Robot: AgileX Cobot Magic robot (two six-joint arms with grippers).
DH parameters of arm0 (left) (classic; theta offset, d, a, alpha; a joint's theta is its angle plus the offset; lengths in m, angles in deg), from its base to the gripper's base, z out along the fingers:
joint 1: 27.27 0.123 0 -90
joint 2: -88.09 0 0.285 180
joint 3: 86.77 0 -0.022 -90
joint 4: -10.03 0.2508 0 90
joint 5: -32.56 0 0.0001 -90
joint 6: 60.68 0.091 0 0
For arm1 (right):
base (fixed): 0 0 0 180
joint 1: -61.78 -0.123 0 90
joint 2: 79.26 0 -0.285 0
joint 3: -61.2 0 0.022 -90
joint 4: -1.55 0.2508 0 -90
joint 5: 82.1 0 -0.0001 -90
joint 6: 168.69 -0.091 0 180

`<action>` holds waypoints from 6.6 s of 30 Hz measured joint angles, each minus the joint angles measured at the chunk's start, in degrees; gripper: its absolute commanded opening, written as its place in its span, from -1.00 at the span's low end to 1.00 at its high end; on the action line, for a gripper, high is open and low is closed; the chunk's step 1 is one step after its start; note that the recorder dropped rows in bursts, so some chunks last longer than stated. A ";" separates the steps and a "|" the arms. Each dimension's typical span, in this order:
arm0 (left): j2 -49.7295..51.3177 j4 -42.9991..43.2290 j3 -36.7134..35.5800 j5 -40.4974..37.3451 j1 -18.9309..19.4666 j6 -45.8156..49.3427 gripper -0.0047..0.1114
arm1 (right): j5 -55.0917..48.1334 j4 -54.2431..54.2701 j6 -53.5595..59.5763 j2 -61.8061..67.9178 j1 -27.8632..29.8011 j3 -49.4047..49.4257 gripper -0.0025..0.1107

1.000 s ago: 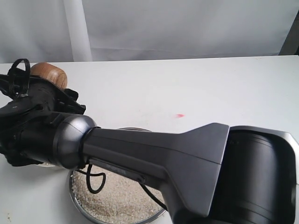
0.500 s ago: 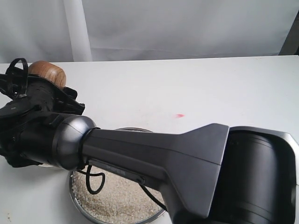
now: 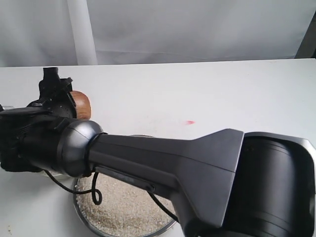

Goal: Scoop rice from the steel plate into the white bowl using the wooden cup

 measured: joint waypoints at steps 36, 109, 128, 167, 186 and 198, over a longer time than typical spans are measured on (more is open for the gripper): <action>0.00 0.00 0.00 0.00 0.00 0.00 -0.92 | 46.35 15.87 -33.26 -58.25 26.69 76.21 -0.96; 0.00 0.00 0.00 0.00 0.00 0.00 -0.92 | 114.49 74.33 2.43 -23.28 41.59 96.93 -0.96; 0.00 0.00 0.00 0.00 0.00 0.00 -0.92 | 114.88 74.33 2.43 -23.28 41.59 96.93 0.67; 0.00 0.00 0.00 0.00 0.00 0.00 -0.92 | 117.62 71.87 2.55 -72.40 41.59 116.70 -0.95; 0.00 0.00 0.00 0.00 0.00 0.00 -0.92 | 117.62 72.75 2.45 -72.44 41.59 116.70 -0.95; 0.00 0.00 0.00 0.00 0.00 0.00 -0.92 | 97.65 76.96 9.34 -86.59 41.59 116.79 -0.95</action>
